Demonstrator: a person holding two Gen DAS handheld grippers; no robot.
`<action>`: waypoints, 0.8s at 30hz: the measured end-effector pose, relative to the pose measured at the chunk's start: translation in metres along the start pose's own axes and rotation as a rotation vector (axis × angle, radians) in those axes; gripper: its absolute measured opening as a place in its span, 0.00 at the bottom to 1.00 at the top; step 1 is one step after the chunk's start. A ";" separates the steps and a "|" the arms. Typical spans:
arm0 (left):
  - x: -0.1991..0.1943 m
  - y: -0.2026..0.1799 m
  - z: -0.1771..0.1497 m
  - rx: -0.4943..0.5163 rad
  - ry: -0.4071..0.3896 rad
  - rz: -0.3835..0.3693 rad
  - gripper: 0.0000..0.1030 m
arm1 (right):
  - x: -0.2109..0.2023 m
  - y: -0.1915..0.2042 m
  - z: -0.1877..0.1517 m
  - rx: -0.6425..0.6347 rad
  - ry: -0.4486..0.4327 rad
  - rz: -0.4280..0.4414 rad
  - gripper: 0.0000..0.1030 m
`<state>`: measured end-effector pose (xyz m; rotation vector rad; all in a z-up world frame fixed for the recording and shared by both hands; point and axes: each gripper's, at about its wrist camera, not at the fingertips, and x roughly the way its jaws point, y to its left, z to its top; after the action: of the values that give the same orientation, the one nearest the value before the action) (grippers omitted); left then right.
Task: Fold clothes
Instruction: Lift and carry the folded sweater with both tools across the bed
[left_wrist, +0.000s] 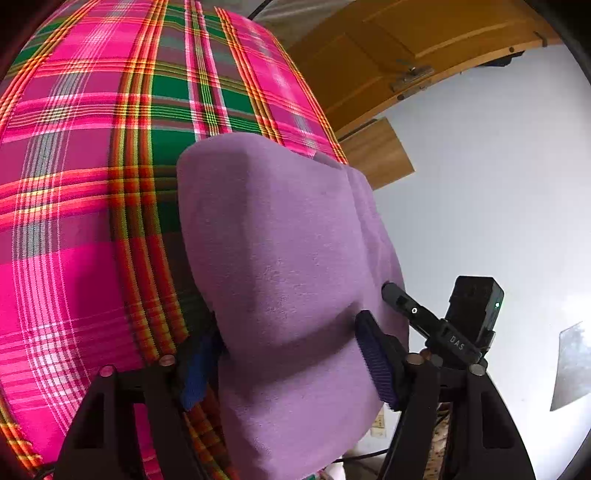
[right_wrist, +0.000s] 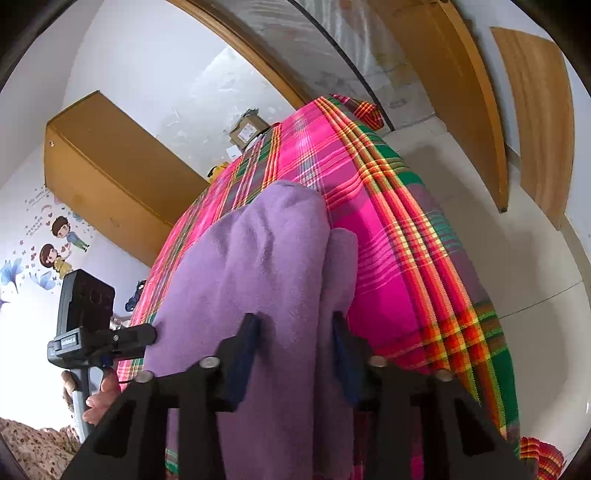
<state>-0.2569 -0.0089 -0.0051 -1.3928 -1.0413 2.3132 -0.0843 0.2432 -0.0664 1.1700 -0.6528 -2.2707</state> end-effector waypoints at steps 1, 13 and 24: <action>0.000 -0.001 0.000 0.004 0.000 -0.002 0.65 | 0.000 0.000 0.000 -0.005 0.000 -0.003 0.36; 0.006 -0.008 0.002 0.026 0.003 0.010 0.67 | 0.004 0.001 0.003 0.014 -0.009 -0.012 0.44; 0.014 -0.027 0.005 0.074 -0.028 0.050 0.51 | 0.004 0.006 0.000 0.015 -0.019 -0.050 0.28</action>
<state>-0.2717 0.0158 0.0058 -1.3777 -0.9285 2.3873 -0.0854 0.2359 -0.0649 1.1852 -0.6558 -2.3254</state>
